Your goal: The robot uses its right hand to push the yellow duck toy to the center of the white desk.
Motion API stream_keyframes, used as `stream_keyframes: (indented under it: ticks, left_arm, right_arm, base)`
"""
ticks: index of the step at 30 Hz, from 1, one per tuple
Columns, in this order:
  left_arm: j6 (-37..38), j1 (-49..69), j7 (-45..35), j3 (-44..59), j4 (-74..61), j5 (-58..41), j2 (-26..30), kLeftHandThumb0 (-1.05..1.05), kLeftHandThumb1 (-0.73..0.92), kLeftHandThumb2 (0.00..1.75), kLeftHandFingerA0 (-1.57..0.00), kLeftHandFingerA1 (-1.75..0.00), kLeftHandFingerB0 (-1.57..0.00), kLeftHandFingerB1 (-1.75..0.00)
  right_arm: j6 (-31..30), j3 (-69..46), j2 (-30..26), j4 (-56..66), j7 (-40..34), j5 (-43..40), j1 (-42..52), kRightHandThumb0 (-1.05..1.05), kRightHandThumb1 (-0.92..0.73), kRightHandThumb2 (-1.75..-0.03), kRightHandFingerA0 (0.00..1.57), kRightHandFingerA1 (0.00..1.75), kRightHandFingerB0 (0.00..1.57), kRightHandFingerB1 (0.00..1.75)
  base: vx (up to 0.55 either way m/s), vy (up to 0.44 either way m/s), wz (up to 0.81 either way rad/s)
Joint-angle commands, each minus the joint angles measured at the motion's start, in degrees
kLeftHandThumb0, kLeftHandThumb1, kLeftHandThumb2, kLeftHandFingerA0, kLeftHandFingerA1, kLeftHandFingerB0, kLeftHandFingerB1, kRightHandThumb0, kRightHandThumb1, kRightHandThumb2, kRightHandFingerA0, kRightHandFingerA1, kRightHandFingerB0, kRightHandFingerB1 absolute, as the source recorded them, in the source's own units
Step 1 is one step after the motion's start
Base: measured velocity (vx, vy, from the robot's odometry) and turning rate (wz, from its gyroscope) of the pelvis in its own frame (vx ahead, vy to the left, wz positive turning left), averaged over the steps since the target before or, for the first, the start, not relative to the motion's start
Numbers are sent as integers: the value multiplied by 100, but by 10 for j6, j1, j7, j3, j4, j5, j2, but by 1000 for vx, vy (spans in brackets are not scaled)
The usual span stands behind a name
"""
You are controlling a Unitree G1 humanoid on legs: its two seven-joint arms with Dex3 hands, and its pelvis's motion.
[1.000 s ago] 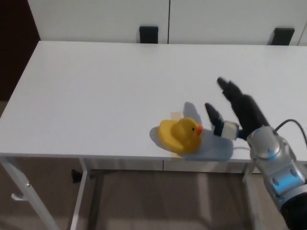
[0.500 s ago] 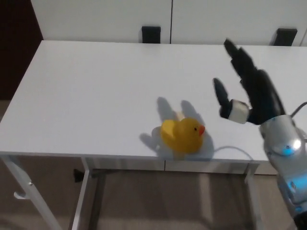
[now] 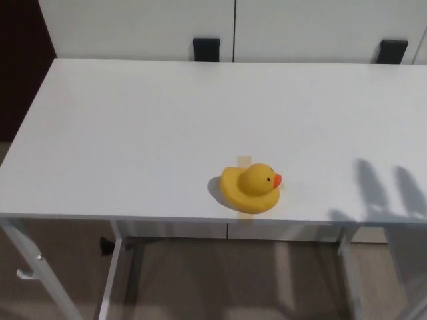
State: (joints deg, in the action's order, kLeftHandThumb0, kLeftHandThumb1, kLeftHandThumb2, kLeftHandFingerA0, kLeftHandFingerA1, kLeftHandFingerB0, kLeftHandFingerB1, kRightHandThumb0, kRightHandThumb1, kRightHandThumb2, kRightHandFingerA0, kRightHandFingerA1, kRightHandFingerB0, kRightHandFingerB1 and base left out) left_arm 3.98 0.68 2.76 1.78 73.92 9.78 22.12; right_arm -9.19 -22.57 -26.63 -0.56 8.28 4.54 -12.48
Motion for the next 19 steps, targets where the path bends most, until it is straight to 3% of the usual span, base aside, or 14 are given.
stream_keyframes:
  ticks: [1,7,12,13,14,15,16,19]
  left_arm:
    - [33,17,3,34,-7,-32,6,-10,54,104,-89,-90,-96,-102]
    - [31,15,3,45,-2,-34,5,-8,51,109,-89,-91,-98,-103]
    - [30,17,3,48,-4,-32,9,-6,52,111,-88,-91,-97,-102]
    - [31,17,4,48,-4,-30,9,-7,51,108,-88,-91,-95,-102]
    - [29,15,6,50,-2,-31,9,-8,52,109,-91,-93,-96,-100]
    - [29,15,6,50,-2,-31,9,-8,52,109,-91,-93,-96,-100]
    - [27,13,8,49,0,-27,11,-9,55,107,-89,-89,-96,-100]
    - [25,10,9,46,2,-23,12,-9,55,107,-89,-89,-96,-100]
  right_arm:
    - [63,-272,-78,-46,115,-145,193,-105,-81,-119,0,39,0,29]
    - [69,-312,-70,-74,109,-131,266,-105,-79,-120,0,51,0,37]
    - [69,-321,-62,-95,96,-115,313,-105,-78,-121,1,50,0,36]
    - [68,-319,-56,-110,92,-112,324,-103,-77,-118,7,60,0,39]
    - [74,-314,-50,-143,88,-108,335,-87,-67,-111,2,64,4,43]
    - [74,-314,-50,-143,88,-108,335,-87,-67,-111,2,64,4,43]
    - [92,-306,-44,-194,95,-108,342,-42,-43,-102,2,57,1,55]
    - [116,-295,-41,-254,104,-112,348,-42,-43,-102,2,57,1,55]
  base:
    - [0,0,7]
    - [0,0,3]
    - [0,0,2]
    - [0,0,0]
    - [0,0,0]
    - [0,0,0]
    - [0,0,0]
    - [0,0,0]
